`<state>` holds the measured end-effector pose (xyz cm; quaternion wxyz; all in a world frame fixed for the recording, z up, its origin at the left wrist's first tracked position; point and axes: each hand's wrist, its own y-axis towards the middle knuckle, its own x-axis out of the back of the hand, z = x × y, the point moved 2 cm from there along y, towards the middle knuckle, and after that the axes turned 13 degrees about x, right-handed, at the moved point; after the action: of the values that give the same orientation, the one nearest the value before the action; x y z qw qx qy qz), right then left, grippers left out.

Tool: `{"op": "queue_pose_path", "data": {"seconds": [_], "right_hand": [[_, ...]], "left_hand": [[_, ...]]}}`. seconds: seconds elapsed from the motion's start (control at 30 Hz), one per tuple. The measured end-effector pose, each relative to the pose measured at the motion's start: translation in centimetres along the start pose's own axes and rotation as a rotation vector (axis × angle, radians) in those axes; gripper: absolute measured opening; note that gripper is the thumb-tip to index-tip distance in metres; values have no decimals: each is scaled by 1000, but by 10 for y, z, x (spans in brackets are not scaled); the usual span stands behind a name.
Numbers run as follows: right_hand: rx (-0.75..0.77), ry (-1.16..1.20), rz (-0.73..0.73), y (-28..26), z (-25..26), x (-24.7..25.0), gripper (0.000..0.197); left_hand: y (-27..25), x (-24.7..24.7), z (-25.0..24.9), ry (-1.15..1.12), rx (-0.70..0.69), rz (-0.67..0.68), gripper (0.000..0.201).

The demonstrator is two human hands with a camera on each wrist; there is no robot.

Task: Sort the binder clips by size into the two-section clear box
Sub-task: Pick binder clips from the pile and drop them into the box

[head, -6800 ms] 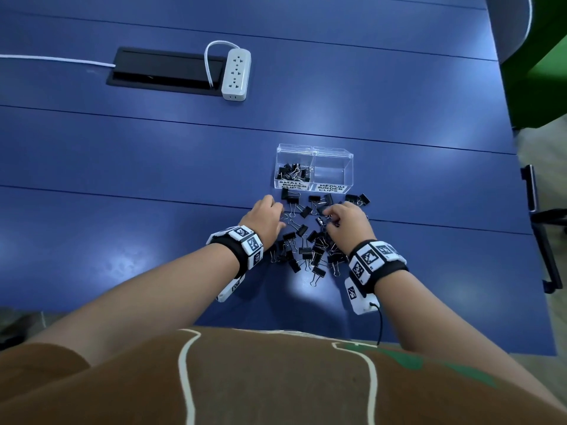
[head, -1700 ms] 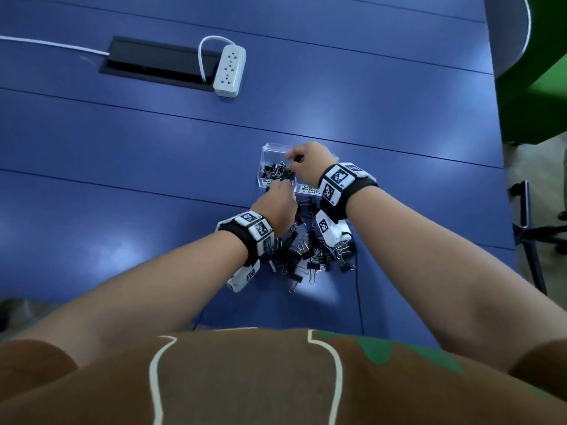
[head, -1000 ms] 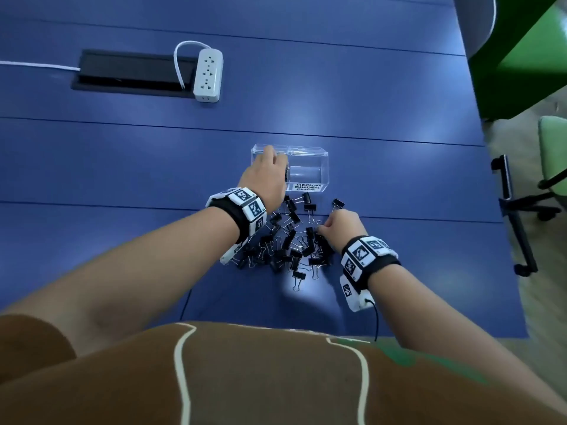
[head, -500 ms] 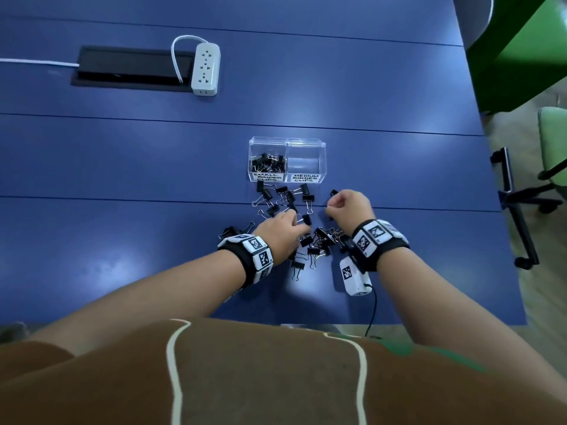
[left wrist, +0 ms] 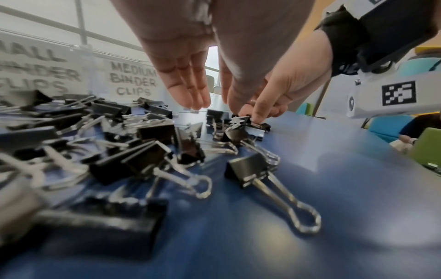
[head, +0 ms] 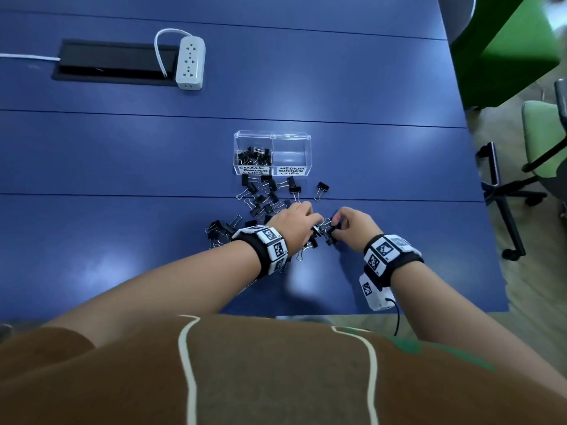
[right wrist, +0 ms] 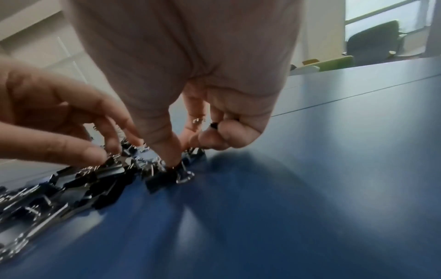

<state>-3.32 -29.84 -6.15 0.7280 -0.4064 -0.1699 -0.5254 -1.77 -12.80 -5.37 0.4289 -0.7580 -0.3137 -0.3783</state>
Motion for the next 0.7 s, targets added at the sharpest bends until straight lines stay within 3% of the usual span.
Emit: {"op": "queue_pose_path", "data": {"seconds": [0.27,0.37,0.53,0.7], "right_hand": [[62,66,-145,8,8,4,7],[44,-19,-88,4,10,5,1],[-2,-237,64,-10,15,-7,23],[17,-231,27,-15,15,-19,21]], "left_hand": [[4,-3,18,-28,112,29,14],[-1,2,28,-46,123,-36,15],[-4,11,41,-11,162,-65,18],[-4,15,35,-10,187,-102,23]]}}
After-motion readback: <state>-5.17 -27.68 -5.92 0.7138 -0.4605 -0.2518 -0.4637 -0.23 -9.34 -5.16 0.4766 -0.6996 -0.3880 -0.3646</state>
